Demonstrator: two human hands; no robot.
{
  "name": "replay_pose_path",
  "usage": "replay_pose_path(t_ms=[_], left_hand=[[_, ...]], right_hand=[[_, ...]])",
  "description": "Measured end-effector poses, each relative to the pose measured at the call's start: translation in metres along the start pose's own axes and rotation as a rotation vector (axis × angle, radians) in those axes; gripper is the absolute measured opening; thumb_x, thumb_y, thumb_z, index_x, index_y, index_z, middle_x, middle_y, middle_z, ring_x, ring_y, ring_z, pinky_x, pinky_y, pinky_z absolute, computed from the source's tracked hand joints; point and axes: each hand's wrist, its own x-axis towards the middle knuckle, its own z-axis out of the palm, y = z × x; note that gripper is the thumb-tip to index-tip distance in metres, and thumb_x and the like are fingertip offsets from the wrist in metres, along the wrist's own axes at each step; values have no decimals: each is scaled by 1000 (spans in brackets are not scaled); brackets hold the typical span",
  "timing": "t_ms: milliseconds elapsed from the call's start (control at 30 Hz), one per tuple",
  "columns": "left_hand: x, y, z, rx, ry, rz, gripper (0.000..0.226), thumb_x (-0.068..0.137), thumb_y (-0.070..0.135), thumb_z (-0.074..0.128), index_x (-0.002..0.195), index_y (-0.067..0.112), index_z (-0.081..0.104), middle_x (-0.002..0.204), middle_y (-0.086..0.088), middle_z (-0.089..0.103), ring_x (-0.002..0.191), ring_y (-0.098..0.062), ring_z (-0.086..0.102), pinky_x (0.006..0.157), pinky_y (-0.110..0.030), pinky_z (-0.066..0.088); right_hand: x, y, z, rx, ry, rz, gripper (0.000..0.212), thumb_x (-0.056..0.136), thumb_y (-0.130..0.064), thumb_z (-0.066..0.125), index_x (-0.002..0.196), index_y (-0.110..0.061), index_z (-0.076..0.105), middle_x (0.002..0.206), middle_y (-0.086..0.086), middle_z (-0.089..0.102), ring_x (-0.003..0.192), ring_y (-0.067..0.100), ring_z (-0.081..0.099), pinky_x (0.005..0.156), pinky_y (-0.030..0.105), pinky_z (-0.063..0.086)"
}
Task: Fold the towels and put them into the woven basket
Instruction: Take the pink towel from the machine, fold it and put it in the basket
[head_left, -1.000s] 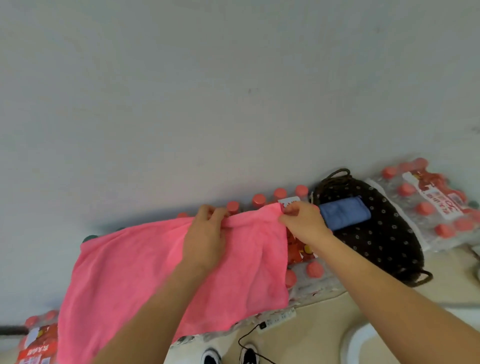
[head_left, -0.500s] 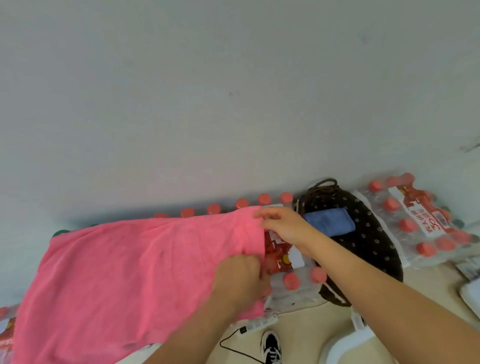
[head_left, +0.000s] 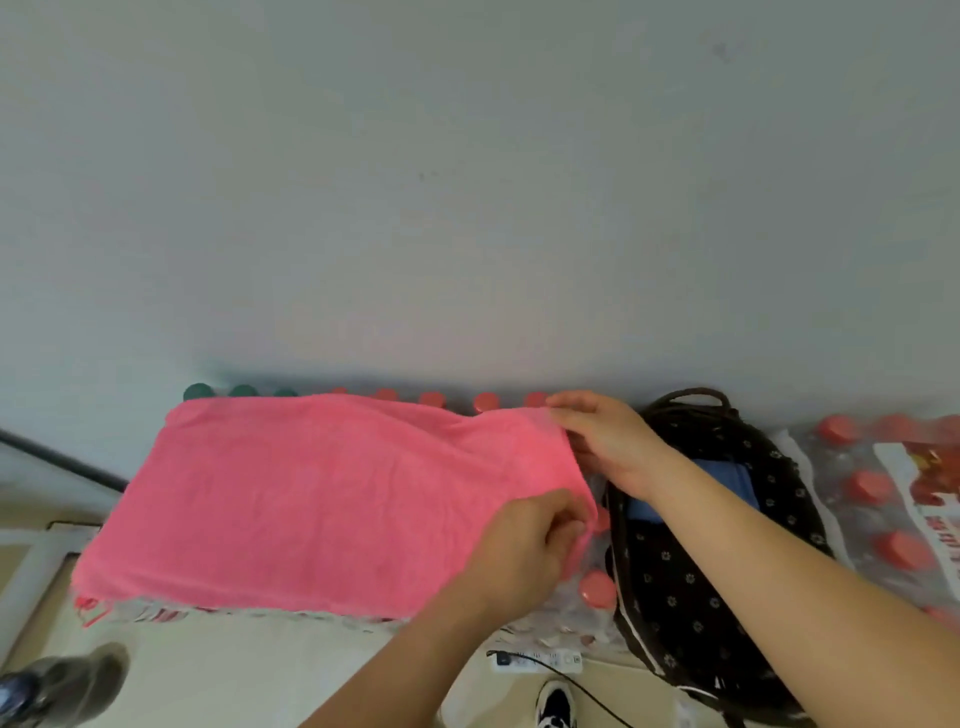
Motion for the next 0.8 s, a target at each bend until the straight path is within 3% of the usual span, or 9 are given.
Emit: replay_pose_path(t_ms=[100, 200, 267, 400, 500, 633, 733, 800], left_hand=[[2, 4, 13, -45, -6, -4, 16, 91, 7, 54, 100, 15, 65, 86, 8, 66, 68, 8, 52, 67, -11, 41], [3, 7, 21, -31, 4, -13, 14, 94, 12, 52, 100, 18, 62, 85, 5, 67, 70, -2, 56, 66, -18, 44], [3, 11, 25, -13, -13, -17, 11, 95, 13, 51, 99, 18, 60, 75, 6, 67, 61, 0, 56, 60, -15, 42], [4, 17, 33, -32, -89, -18, 7, 93, 17, 55, 95, 16, 61, 68, -1, 68, 59, -10, 60, 61, -24, 47], [4, 16, 40, 50, -168, -28, 12, 86, 24, 63, 96, 16, 62, 76, -5, 64, 67, -19, 55, 65, -32, 47], [2, 20, 41, 47, -273, -71, 22, 81, 15, 56, 102, 14, 63, 78, -12, 63, 68, -27, 56, 64, -40, 50], [-2, 28, 39, -158, -309, -187, 24, 88, 13, 51, 110, 16, 62, 69, -12, 62, 44, -23, 53, 41, -32, 47], [-6, 33, 40, -330, -324, -276, 36, 86, 7, 53, 118, 21, 59, 72, -7, 64, 41, -22, 54, 37, -29, 44]], right_hand=[[10, 3, 1, -224, -11, -116, 26, 82, 4, 65, 99, -15, 69, 111, 2, 69, 94, 11, 62, 84, 24, 51], [10, -2, -4, -237, 112, -184, 36, 79, 14, 59, 103, -11, 70, 108, 2, 67, 91, 7, 59, 80, 15, 48], [5, -4, -20, -241, 183, -224, 44, 79, 14, 57, 113, -11, 68, 109, -4, 65, 96, 4, 58, 84, 13, 47], [-4, 10, -58, -352, 195, -220, 56, 80, 13, 56, 126, -18, 61, 121, -6, 63, 108, 6, 59, 97, 23, 47], [-6, 22, -69, -361, 175, -173, 65, 79, 13, 56, 135, -20, 53, 125, -4, 61, 108, 5, 59, 91, 23, 50], [-5, 28, -68, -353, 121, -168, 72, 76, 12, 59, 138, -23, 47, 123, -5, 60, 111, 7, 58, 91, 24, 50], [-4, 24, -70, -241, 124, -141, 64, 79, 17, 56, 132, -19, 53, 117, 0, 64, 101, 6, 61, 77, 16, 51], [-3, 20, -69, -232, 155, -147, 61, 79, 19, 52, 130, -15, 56, 117, 2, 63, 97, 5, 60, 74, 13, 51]])
